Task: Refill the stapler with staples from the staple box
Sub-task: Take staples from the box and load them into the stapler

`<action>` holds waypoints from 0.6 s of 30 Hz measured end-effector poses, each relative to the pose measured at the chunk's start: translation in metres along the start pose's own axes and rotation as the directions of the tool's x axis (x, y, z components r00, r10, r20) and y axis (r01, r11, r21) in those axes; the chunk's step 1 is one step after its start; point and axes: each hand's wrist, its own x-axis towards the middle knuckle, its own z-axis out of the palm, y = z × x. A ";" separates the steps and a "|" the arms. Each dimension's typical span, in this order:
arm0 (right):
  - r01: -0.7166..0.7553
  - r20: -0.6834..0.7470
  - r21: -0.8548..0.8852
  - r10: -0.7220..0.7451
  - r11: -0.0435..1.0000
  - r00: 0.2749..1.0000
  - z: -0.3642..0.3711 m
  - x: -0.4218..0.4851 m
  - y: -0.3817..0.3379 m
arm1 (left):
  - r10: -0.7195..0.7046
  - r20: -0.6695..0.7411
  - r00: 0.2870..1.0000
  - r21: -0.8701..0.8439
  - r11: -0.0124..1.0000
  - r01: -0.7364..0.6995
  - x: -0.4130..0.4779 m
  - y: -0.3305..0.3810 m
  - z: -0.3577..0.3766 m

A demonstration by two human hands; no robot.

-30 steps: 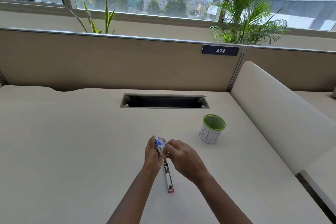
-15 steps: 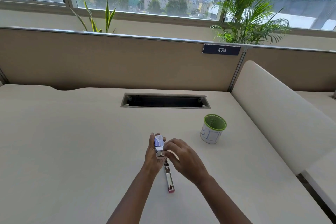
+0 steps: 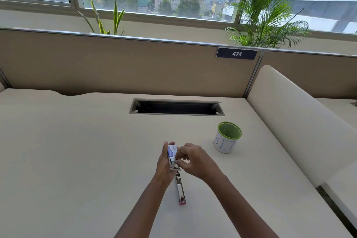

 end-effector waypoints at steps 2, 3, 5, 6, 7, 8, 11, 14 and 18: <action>0.006 0.020 -0.052 -0.005 0.999 1.000 0.000 0.001 -0.001 | -0.009 -0.013 1.000 -0.014 1.000 0.009 0.000 -0.001 -0.001; 0.011 0.027 -0.072 -0.009 0.997 1.000 0.000 0.001 -0.002 | -0.013 -0.013 1.000 -0.030 0.999 0.013 0.001 0.000 -0.001; 0.020 0.034 -0.107 -0.016 0.994 0.999 0.001 0.001 -0.003 | -0.022 -0.003 1.000 -0.064 0.998 0.022 0.000 0.001 -0.001; 0.024 0.032 -0.124 -0.020 0.992 0.999 0.002 0.000 -0.003 | -0.030 0.003 1.000 -0.075 0.997 0.030 0.000 0.001 -0.001; 0.028 0.028 -0.140 -0.025 0.990 0.999 0.003 0.000 -0.003 | -0.038 0.009 0.999 -0.085 0.996 0.038 0.000 0.002 -0.001; 0.032 0.021 -0.153 -0.030 0.988 0.999 0.004 0.000 -0.003 | -0.044 0.013 0.999 -0.095 0.994 0.045 0.000 0.002 -0.001; 0.052 -0.005 -0.179 -0.054 0.983 0.999 0.006 0.000 -0.003 | -0.040 0.009 0.999 -0.086 0.995 0.041 0.000 0.002 -0.001; 0.065 -0.020 -0.202 -0.071 0.977 0.997 0.006 0.000 -0.002 | -0.030 -0.006 1.000 -0.021 0.999 0.030 -0.001 0.000 0.002; 0.074 -0.011 -0.177 -0.077 0.981 0.997 0.004 -0.001 -0.002 | -0.043 -0.029 0.999 0.020 0.999 0.043 -0.001 -0.004 0.004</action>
